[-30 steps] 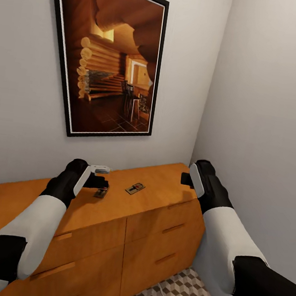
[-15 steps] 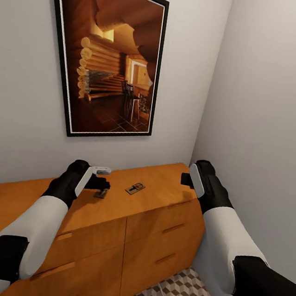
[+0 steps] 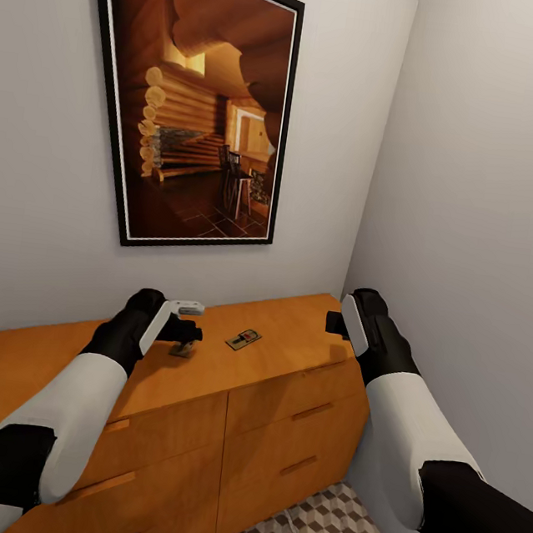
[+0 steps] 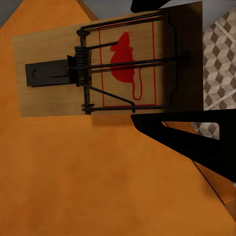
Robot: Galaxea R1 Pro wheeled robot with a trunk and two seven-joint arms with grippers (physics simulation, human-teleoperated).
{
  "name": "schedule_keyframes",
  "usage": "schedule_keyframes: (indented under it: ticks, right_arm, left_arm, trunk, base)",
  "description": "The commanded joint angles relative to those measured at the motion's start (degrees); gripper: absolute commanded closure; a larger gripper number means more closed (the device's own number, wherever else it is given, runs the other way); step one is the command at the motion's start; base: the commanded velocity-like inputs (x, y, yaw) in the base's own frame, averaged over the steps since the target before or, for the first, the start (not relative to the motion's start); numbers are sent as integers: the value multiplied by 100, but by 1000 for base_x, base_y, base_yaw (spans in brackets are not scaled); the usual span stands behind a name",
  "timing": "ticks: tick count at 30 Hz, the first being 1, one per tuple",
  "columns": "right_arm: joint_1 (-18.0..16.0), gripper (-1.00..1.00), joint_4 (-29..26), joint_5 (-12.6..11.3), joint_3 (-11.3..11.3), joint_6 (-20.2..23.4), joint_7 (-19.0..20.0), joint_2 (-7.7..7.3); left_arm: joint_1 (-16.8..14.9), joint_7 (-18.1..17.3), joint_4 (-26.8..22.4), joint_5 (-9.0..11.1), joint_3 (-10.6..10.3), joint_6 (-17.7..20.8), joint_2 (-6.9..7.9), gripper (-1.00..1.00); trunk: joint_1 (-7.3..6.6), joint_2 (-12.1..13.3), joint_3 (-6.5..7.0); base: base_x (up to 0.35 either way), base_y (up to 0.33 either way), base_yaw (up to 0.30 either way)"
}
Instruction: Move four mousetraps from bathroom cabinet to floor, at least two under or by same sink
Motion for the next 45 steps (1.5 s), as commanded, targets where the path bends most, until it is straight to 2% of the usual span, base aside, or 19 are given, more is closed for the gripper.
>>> schedule_keyframes:
  ticks: [1, 45]
  right_arm:
    - [-4, 100, -4, -62, 13, 14, -67, -2]
    - [-4, 100, -4, -68, 13, 14, -64, -2]
  left_arm:
    - [-4, 19, -5, 24, 24, 24, -7, -100]
    - [-4, 28, 3, -1, 28, 27, -2, -100]
  trunk:
    - [0, -4, -7]
    - [0, -4, -7]
  base:
    - [0, 0, 0]
    - [-9, 0, 0]
